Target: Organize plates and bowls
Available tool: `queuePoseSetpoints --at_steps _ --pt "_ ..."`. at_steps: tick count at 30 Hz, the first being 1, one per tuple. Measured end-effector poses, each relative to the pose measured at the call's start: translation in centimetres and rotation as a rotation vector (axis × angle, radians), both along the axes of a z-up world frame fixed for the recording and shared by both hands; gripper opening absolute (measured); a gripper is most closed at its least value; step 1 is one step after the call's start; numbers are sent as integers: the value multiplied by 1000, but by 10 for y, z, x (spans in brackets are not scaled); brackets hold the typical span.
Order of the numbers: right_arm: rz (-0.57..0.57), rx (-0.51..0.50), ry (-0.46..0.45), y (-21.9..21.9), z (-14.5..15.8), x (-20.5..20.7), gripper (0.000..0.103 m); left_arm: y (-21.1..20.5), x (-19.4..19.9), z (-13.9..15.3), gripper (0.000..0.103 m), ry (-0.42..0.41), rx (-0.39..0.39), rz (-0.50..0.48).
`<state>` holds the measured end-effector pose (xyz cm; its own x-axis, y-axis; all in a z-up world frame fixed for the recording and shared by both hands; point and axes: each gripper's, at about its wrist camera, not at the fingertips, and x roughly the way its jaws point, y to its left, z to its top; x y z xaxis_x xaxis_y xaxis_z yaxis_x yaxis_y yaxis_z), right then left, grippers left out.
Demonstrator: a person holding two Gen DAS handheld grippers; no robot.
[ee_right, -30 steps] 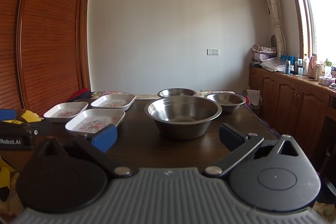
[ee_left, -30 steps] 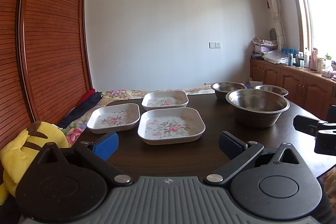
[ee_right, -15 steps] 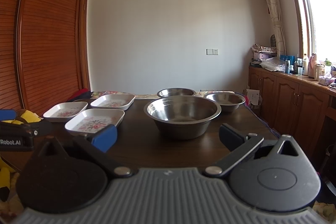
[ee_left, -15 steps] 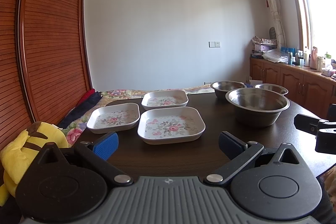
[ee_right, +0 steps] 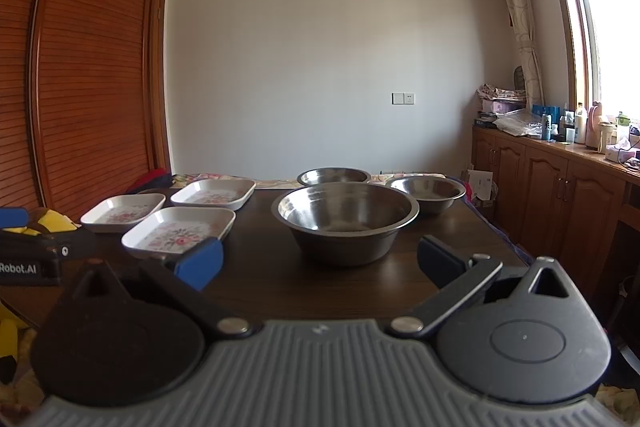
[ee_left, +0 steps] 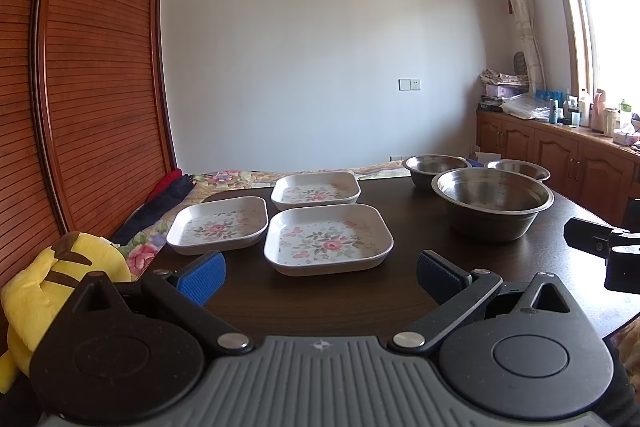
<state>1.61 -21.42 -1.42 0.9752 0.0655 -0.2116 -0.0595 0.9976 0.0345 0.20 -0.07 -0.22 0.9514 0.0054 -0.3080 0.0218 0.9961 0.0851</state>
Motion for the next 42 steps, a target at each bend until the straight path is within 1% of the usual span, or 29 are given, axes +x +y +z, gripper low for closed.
queuePoseSetpoints --at_steps 26,35,37,40,42 --pt "-4 1 7 -5 -4 -2 103 3 0 -3 103 8 -4 0" --pt "2 -6 18 -2 -6 1 103 1 5 -14 103 60 -8 -20" --pt "7 -12 21 -1 -7 3 103 0 8 -16 103 76 -3 -21" --pt "13 -13 28 1 -8 5 103 -1 13 -20 103 107 19 -49" --pt "20 -18 31 3 -10 5 103 3 16 -21 103 110 14 -53"
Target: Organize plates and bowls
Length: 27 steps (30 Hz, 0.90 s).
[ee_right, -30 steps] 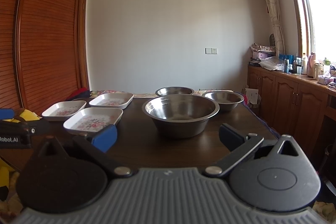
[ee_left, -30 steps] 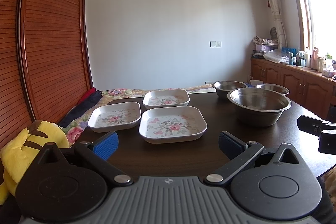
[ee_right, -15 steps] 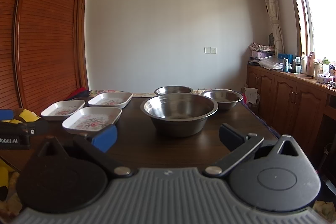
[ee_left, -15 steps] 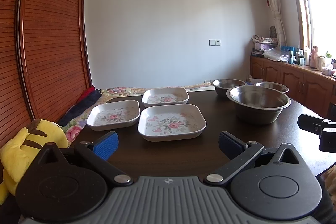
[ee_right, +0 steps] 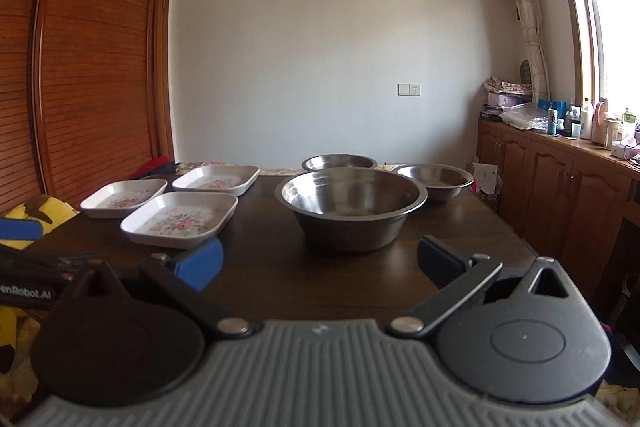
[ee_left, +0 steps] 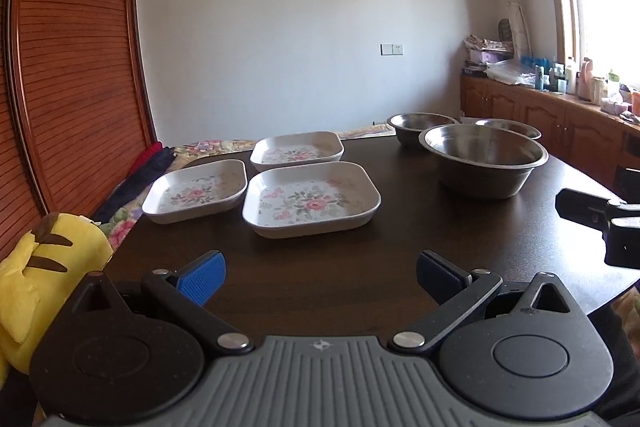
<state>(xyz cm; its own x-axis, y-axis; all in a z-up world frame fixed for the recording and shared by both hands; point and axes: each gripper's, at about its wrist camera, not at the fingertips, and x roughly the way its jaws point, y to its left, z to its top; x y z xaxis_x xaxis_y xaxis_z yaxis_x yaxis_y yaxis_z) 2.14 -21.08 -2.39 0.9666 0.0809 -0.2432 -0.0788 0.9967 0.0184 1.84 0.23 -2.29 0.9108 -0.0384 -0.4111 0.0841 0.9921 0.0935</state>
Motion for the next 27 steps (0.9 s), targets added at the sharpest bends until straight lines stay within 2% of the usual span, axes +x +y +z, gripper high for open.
queuePoseSetpoints --at_steps 3,16,27 --pt "9 -9 2 3 -1 3 103 6 7 3 103 4 -6 -2" --pt "129 -42 -2 32 5 34 103 39 51 14 103 -22 83 44" --pt "242 -88 18 65 10 74 103 61 96 16 103 35 93 82"
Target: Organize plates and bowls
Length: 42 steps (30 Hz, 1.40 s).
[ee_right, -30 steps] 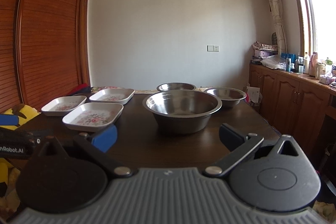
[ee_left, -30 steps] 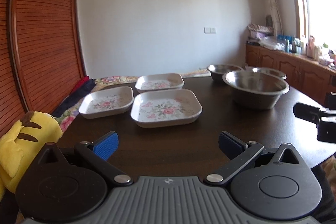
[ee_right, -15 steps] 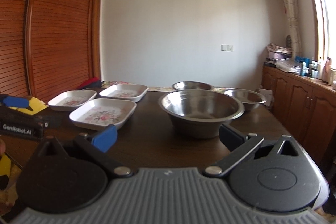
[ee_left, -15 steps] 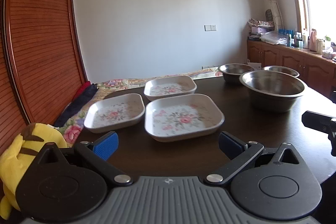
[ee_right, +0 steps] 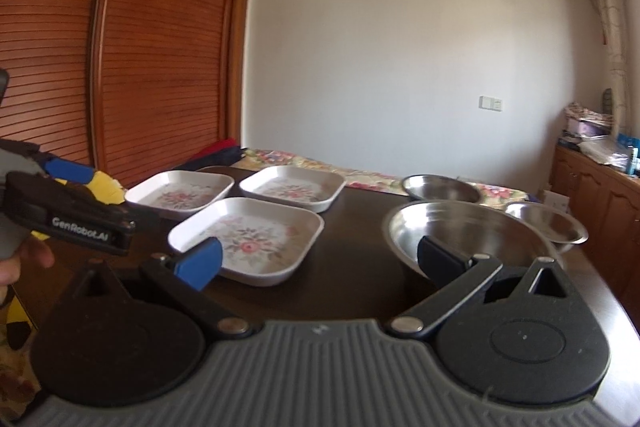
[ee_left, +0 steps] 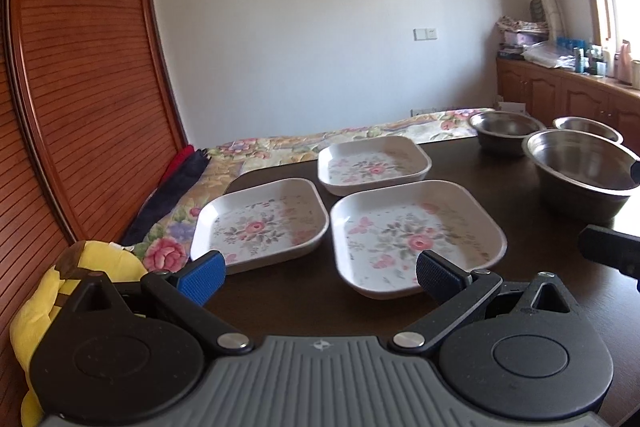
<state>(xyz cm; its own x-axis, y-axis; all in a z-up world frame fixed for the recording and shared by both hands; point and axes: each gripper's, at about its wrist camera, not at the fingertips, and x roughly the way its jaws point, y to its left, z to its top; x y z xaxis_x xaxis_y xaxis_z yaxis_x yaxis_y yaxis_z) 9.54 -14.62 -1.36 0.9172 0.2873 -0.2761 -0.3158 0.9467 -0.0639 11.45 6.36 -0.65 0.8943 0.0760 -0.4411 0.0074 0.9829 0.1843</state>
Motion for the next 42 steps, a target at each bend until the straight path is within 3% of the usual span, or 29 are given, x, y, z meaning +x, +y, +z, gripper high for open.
queuePoseSetpoints --at_steps 4,9,15,17,21,32,42 --pt "47 -2 21 8 2 14 103 6 15 1 103 8 22 23" --pt "90 0 53 17 3 32 103 20 29 -2 102 32 -33 12" --pt "123 -11 96 29 -2 52 101 29 46 -10 87 67 -72 -36" --pt "133 -19 111 33 -4 57 87 30 50 -12 81 76 -88 -53" --pt "135 -34 150 36 -10 69 84 30 59 -17 69 105 -110 -103" --pt "122 -59 225 40 -18 90 59 32 79 -32 40 170 -205 -165" --pt "104 -75 269 40 -22 97 47 34 88 -37 31 196 -240 -179"
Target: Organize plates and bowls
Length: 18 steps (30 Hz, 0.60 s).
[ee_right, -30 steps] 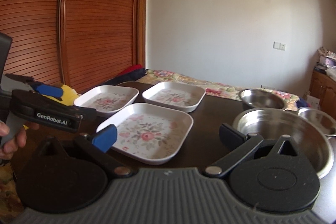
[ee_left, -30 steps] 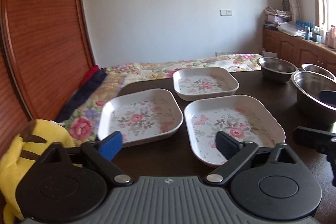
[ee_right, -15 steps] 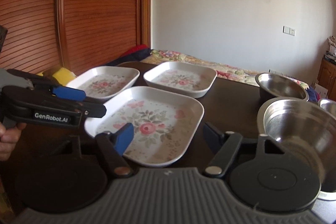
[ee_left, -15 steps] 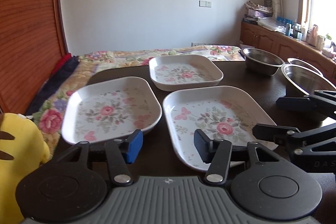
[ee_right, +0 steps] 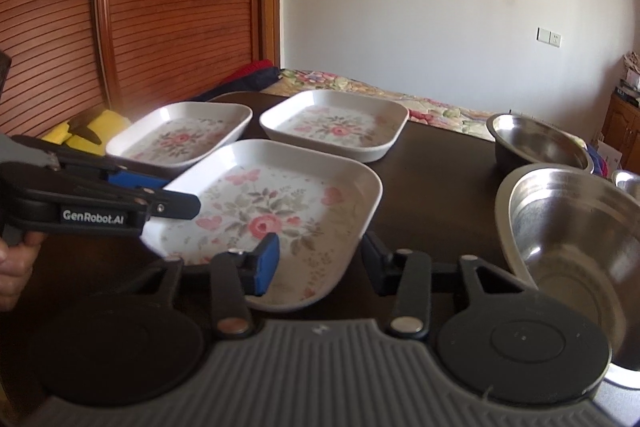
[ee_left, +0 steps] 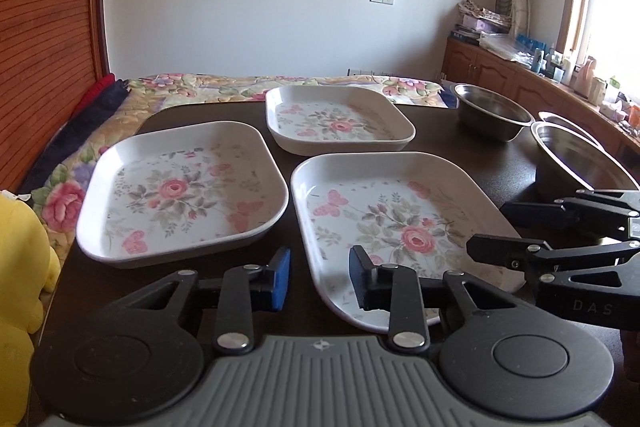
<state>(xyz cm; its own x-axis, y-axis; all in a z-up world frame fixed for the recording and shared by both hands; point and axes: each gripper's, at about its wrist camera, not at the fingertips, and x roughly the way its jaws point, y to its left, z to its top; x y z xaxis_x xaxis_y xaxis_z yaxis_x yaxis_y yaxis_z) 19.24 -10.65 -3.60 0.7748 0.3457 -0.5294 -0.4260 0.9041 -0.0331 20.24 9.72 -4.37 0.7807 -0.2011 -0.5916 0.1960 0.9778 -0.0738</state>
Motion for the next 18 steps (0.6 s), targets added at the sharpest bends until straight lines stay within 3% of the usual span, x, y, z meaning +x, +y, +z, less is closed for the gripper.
queuePoseSetpoints --at_steps 6,11,18 --pt "-5 -2 23 0 -3 2 43 -3 4 -1 25 4 5 -4" --pt "-15 5 30 -2 -5 6 31 -3 6 -1 21 1 3 3" --pt "-52 44 46 -8 -5 10 24 -2 5 -2 14 -1 -9 5"
